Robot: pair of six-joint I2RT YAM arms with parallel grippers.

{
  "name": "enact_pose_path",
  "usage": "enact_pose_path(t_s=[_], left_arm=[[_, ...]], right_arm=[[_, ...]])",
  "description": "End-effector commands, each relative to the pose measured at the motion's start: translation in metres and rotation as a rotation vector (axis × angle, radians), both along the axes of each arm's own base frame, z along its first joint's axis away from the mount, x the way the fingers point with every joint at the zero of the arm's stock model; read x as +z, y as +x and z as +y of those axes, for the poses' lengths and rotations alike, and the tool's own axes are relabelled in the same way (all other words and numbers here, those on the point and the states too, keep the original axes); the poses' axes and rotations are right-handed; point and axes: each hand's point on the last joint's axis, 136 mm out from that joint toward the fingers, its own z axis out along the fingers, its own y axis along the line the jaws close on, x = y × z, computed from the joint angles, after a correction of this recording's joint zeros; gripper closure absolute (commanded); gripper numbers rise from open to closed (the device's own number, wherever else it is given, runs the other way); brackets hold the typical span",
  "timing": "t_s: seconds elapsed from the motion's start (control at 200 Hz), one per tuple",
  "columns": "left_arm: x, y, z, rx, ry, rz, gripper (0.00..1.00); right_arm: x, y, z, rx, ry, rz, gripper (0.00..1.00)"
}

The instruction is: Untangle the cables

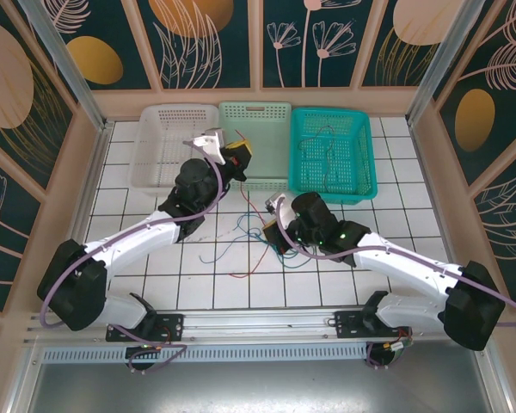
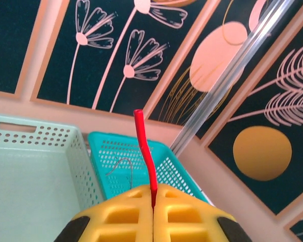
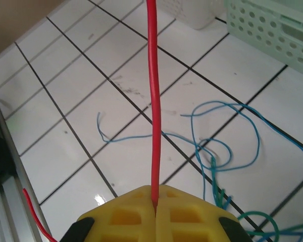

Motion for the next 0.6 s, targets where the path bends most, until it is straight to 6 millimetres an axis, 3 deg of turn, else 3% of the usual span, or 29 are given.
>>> enact_pose_path(t_s=[0.0, 0.195, 0.39, 0.5, 0.591], left_arm=[[0.023, 0.0, 0.01, 0.021, -0.168, -0.058, 1.0], [0.017, 0.001, 0.01, 0.027, -0.153, -0.043, 1.0], [0.02, -0.004, 0.03, 0.111, -0.048, -0.05, 0.23], [0.016, -0.013, 0.035, 0.113, 0.053, -0.059, 0.06], [0.006, -0.021, 0.038, 0.097, 0.123, -0.052, 0.01]], right_arm=[[0.012, -0.007, 0.011, 0.031, 0.089, 0.01, 1.0], [0.013, 0.002, -0.004, -0.043, 0.058, -0.011, 1.0], [0.023, 0.02, -0.029, -0.139, 0.086, 0.015, 1.0], [0.03, 0.039, -0.054, -0.226, 0.121, 0.03, 1.0], [0.039, 0.051, -0.071, -0.278, 0.158, 0.022, 1.0]])
